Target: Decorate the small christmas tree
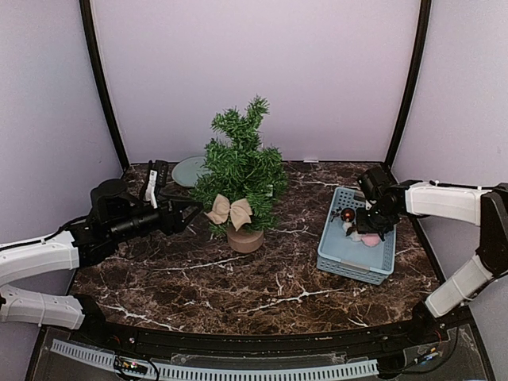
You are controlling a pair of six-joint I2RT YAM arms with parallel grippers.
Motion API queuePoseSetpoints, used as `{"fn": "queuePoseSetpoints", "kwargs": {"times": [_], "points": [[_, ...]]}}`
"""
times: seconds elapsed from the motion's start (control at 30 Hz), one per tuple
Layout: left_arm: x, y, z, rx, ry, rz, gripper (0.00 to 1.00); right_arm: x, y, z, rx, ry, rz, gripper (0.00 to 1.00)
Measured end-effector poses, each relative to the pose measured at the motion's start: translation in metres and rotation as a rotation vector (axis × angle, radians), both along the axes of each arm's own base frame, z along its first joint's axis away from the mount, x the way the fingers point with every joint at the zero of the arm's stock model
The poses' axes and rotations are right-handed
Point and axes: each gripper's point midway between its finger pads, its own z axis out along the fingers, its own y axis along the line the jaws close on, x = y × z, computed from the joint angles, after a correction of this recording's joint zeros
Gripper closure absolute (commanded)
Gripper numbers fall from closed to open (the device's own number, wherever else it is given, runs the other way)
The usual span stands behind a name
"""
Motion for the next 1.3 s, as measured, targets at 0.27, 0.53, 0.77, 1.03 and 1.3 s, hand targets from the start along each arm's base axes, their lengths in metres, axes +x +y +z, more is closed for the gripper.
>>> {"fn": "queuePoseSetpoints", "kwargs": {"times": [0.27, 0.53, 0.77, 1.03, 1.3], "points": [[0.001, 0.001, 0.000, 0.001, -0.003, 0.009, 0.44, 0.003, -0.014, -0.008, -0.027, 0.012, -0.036, 0.56], [0.001, 0.001, 0.000, 0.003, -0.005, 0.011, 0.44, 0.006, -0.023, -0.025, -0.076, 0.046, -0.045, 0.64], [0.002, 0.002, 0.001, 0.006, -0.012, 0.016, 0.44, 0.010, -0.024, -0.025, -0.074, 0.033, -0.044, 1.00], [0.003, 0.003, 0.002, 0.006, -0.014, 0.024, 0.44, 0.013, -0.020, 0.010, -0.032, -0.064, -0.028, 1.00], [0.004, 0.004, 0.002, 0.000, -0.008, 0.031, 0.42, 0.015, -0.002, 0.091, 0.118, -0.308, 0.046, 1.00]]}}
